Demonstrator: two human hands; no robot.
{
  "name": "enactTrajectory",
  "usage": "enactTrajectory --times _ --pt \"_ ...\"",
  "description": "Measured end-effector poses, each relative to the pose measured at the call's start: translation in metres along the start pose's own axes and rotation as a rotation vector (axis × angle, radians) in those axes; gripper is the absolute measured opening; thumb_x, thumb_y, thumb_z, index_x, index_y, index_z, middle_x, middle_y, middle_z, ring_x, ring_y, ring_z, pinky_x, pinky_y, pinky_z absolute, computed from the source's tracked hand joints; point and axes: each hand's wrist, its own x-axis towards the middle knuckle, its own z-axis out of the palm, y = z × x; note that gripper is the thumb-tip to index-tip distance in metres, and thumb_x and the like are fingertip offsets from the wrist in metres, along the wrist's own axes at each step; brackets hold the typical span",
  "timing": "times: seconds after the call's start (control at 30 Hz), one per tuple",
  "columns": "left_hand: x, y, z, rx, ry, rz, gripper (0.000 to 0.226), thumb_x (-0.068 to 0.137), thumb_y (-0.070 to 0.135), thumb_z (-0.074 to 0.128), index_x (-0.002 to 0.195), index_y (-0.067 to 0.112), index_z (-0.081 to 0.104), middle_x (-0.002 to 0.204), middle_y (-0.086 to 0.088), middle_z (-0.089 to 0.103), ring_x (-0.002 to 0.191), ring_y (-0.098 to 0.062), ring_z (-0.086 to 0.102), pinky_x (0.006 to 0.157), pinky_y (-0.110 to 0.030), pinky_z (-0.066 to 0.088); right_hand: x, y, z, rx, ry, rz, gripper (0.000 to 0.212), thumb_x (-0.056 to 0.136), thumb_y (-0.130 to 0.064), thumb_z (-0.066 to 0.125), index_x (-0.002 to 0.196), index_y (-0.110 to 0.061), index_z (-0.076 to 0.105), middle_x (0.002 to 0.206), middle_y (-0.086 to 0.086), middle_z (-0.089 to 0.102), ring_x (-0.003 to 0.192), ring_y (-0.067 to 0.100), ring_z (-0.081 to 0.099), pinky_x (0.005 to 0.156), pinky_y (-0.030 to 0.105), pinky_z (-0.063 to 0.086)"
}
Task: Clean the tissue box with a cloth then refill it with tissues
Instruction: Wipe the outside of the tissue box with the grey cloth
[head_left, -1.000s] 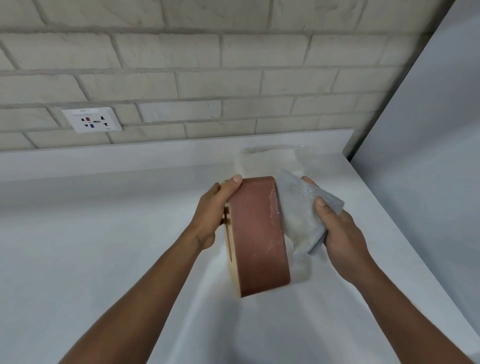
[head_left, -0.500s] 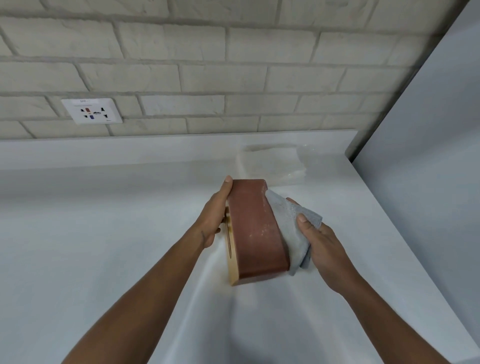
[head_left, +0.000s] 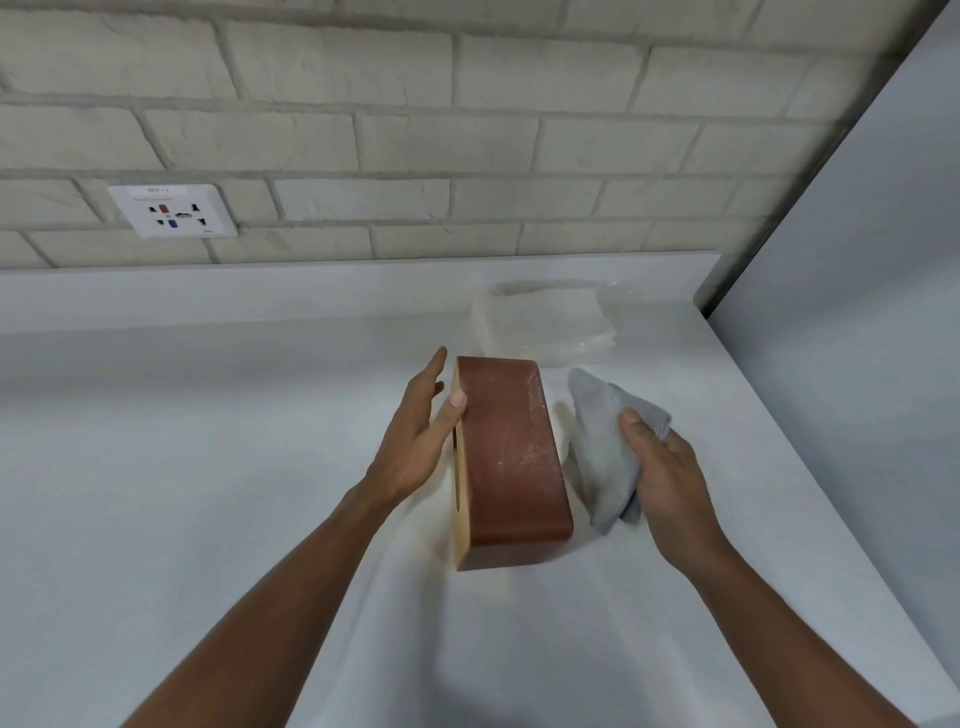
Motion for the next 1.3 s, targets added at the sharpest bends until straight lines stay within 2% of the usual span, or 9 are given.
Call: enactTrajectory --times 0.13,0.3,0.43,0.57,0.7,0.87,1.0,1.17,1.3 --pt "0.017 0.004 0.001 -0.101 0.023 -0.041 0.069 0.101 0.065 0.034 0.163 0.036 0.025 0.168 0.016 0.027 0.152 0.0 0.026 0.127 -0.032 0.021 0.012 -0.02 0.004 -0.065 -0.035 -0.12 0.026 0.102 -0.04 0.045 0.113 -0.055 0.063 0.108 -0.014 0.073 0.098 0.008 0.068 0.081 0.026 0.046" --pt "0.015 -0.006 0.008 -0.171 -0.051 -0.04 0.07 0.103 0.061 0.04 0.164 0.034 0.019 0.163 0.027 0.025 0.142 0.018 0.028 0.122 -0.018 0.023 0.029 -0.023 0.016 -0.308 -0.154 -0.235 0.034 0.103 -0.042 0.043 0.135 -0.047 0.052 0.128 -0.021 0.062 0.105 -0.002 0.06 0.082 0.016 0.042" --pt "0.024 -0.008 0.016 -0.185 -0.056 -0.056 0.058 0.11 0.046 0.028 0.165 0.029 0.02 0.157 0.028 0.025 0.119 0.04 0.028 0.098 0.007 0.026 0.042 -0.018 0.031 -0.653 -0.298 -0.373 0.044 0.105 -0.042 0.036 0.149 -0.045 0.033 0.148 -0.029 0.037 0.132 0.001 0.044 0.108 0.025 0.038" --pt "0.03 -0.015 0.019 -0.171 -0.046 -0.057 0.051 0.114 0.036 0.031 0.164 0.028 0.023 0.15 0.031 0.032 0.119 0.038 0.034 0.094 0.006 0.031 0.053 -0.005 0.04 -0.776 -0.362 -0.428 0.053 0.105 -0.045 0.034 0.155 -0.04 0.02 0.158 -0.03 0.016 0.144 -0.005 0.024 0.117 0.028 0.03" --pt "0.033 -0.02 0.02 -0.076 -0.016 -0.007 0.065 0.105 0.053 0.029 0.165 0.028 0.021 0.164 0.022 0.025 0.147 0.014 0.024 0.118 -0.012 0.021 0.068 -0.009 0.043 -0.883 -0.36 -0.413 0.054 0.105 -0.042 0.034 0.156 -0.033 0.02 0.161 -0.021 0.018 0.148 0.001 0.018 0.119 0.026 0.021" --pt "0.035 -0.023 0.021 -0.021 -0.001 0.053 0.064 0.106 0.051 0.026 0.164 0.024 0.024 0.166 0.012 0.031 0.15 0.003 0.029 0.121 -0.016 0.024 0.084 -0.025 0.058 -0.919 -0.372 -0.437 0.041 0.106 -0.037 0.033 0.147 -0.034 0.037 0.153 -0.018 0.039 0.146 0.005 0.022 0.11 0.032 0.028" --pt "0.034 -0.022 0.021 -0.001 0.007 0.058 0.063 0.105 0.051 0.026 0.163 0.025 0.028 0.161 0.016 0.036 0.142 0.015 0.033 0.115 -0.008 0.026 0.09 -0.025 0.053 -0.979 -0.417 -0.414 0.047 0.106 -0.045 0.029 0.153 -0.039 0.027 0.16 -0.02 0.023 0.15 0.005 0.013 0.121 0.039 0.02" --pt "0.033 -0.02 0.022 0.002 0.009 0.054 0.065 0.104 0.053 0.025 0.163 0.027 0.027 0.158 0.023 0.033 0.14 0.017 0.031 0.11 0.0 0.023 0.092 -0.031 0.036 -1.035 -0.31 -0.198 0.06 0.099 -0.064 0.023 0.153 -0.036 0.029 0.163 -0.003 0.023 0.147 0.026 0.03 0.116 0.046 0.026" --pt "0.034 -0.019 0.022 0.011 0.011 0.062 0.066 0.104 0.053 0.025 0.164 0.025 0.026 0.156 0.024 0.033 0.136 0.023 0.031 0.11 -0.001 0.023 0.075 -0.029 0.035 -0.971 -0.356 -0.327 0.048 0.104 -0.048 0.028 0.151 -0.042 0.027 0.16 -0.017 0.024 0.149 0.011 0.021 0.118 0.037 0.02"
